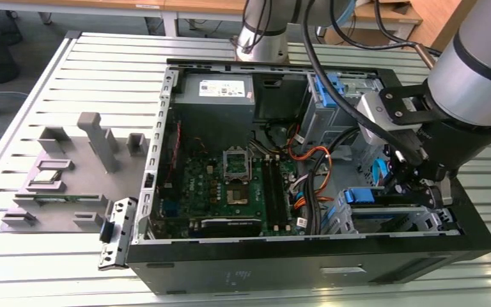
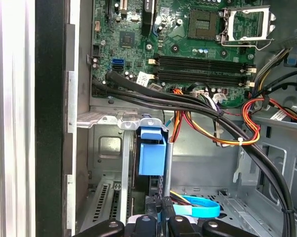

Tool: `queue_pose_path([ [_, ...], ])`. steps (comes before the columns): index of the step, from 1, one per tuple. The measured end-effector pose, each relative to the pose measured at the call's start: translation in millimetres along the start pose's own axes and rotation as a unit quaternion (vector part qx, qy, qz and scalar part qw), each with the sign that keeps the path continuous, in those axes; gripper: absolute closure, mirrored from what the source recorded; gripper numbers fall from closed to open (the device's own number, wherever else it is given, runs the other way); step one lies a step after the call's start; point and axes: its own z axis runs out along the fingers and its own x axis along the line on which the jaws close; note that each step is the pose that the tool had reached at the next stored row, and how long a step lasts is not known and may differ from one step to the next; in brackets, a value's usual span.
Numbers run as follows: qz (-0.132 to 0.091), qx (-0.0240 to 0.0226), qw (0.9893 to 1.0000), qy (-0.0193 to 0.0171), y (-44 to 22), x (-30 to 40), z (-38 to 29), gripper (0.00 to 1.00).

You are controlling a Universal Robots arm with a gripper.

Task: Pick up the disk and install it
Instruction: 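Insert the first disk wire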

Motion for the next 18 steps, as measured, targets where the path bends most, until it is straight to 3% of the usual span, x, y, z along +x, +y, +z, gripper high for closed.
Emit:
queue_pose_path([
  [18,0.0,0.0001,1.0,0.0003,0.8,0.6,6.1,0.84],
])
